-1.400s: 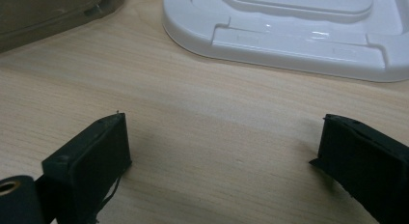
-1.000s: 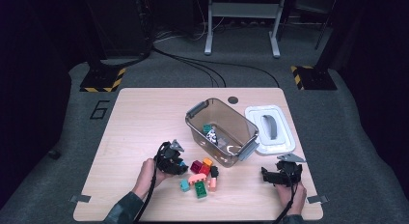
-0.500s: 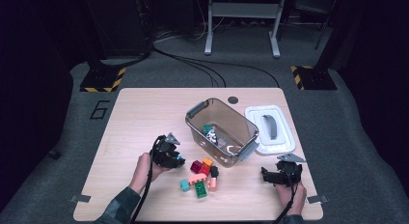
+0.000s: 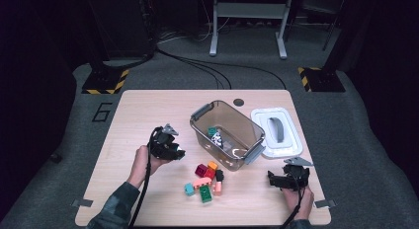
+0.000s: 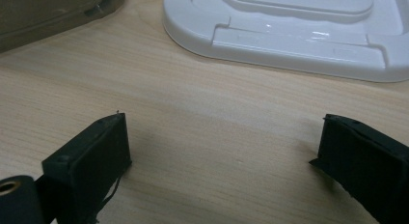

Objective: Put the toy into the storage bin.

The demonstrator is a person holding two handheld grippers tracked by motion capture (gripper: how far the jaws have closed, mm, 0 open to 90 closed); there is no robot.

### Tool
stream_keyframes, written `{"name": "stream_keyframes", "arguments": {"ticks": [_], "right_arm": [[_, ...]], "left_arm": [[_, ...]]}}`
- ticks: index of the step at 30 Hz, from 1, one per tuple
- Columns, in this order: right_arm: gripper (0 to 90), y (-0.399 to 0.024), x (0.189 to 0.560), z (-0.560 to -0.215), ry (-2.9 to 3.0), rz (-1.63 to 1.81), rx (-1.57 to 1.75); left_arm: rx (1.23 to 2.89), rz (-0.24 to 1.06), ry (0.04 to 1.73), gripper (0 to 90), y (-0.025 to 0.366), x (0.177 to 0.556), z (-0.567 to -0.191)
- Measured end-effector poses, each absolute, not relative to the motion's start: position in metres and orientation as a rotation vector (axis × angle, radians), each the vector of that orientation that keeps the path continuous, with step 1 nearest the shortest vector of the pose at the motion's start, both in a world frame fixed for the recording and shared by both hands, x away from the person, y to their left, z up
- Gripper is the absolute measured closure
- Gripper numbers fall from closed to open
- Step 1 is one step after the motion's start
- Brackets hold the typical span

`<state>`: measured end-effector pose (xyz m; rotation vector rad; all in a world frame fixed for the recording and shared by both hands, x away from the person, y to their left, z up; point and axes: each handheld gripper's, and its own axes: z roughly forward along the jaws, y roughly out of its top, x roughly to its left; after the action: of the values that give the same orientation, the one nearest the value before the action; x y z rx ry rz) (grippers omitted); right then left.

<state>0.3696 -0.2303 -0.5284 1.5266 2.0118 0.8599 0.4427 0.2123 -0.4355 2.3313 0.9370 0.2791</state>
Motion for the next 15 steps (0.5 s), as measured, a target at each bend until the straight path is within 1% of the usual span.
{"name": "stream_keyframes", "arguments": {"ticks": [15], "right_arm": [[3.2,-0.230,0.370,-0.528,2.012,0.860,1.527]], "left_arm": [[2.313,0.329,0.965,59.0,0.220,0.458,-0.413]]}}
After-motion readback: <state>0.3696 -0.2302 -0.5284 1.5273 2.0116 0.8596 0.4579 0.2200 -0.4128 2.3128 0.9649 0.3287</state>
